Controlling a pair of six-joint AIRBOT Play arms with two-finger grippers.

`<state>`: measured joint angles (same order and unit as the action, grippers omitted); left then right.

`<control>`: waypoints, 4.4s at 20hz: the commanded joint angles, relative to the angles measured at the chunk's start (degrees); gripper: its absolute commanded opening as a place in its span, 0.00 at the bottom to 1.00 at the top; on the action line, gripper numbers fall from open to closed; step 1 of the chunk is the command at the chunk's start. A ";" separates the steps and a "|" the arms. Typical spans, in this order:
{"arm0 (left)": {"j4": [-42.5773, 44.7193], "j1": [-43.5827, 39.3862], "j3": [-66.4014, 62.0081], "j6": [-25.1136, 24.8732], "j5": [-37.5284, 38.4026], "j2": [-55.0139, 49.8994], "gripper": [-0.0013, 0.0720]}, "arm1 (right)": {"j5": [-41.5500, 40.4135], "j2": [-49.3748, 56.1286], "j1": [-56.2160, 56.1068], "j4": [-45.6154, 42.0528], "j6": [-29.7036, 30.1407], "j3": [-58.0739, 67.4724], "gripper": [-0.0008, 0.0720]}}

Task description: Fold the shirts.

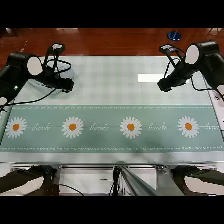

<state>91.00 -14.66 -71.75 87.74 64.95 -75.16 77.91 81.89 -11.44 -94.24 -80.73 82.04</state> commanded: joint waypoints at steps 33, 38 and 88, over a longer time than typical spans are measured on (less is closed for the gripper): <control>-5.09 17.99 -0.09 1.86 -22.95 -10.91 1.00 | -4.68 -0.02 -0.04 -1.27 -0.09 -0.02 0.63; -8.37 18.91 -0.09 -1.70 -23.08 -18.73 1.00 | -4.66 -0.02 -0.04 -1.25 -0.11 -0.02 0.63; -57.13 22.62 37.99 -23.26 6.91 10.78 0.99 | 5.22 -17.05 -0.02 -12.41 -2.97 -0.02 0.68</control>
<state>42.33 6.85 -41.89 68.55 74.67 -62.43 83.59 64.86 -11.44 -106.63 -83.70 82.04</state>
